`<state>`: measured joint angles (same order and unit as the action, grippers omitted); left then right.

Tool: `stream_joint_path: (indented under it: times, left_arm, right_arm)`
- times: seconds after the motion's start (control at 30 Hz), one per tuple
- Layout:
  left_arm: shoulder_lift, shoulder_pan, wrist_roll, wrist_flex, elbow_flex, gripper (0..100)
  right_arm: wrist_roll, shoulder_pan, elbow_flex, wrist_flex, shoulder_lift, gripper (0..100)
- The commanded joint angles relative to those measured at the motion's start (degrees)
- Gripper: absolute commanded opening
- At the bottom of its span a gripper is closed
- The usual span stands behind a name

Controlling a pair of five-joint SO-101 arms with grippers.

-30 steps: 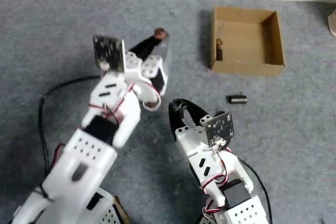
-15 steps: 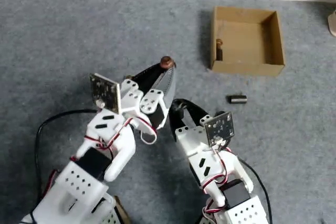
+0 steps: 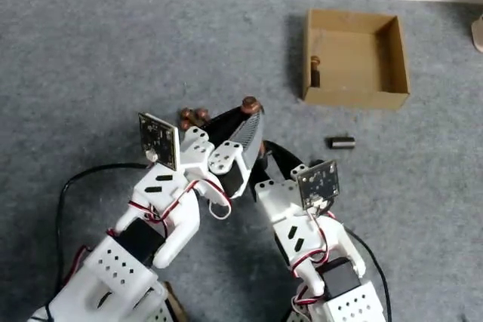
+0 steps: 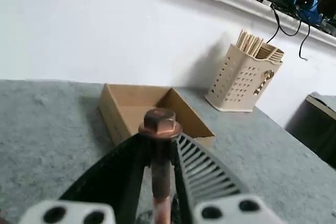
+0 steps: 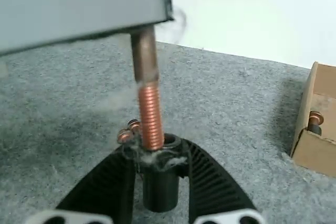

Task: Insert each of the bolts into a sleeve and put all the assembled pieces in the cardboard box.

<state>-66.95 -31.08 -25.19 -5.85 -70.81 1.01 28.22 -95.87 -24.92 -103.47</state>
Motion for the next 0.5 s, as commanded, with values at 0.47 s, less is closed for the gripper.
stream_joint_path:
  times: [0.47]
  left_arm:
    - [-1.45,3.38,2.02,1.58,1.27,1]
  right_arm:
    - [-0.62,2.77,-8.92,1.80,-0.92,0.5]
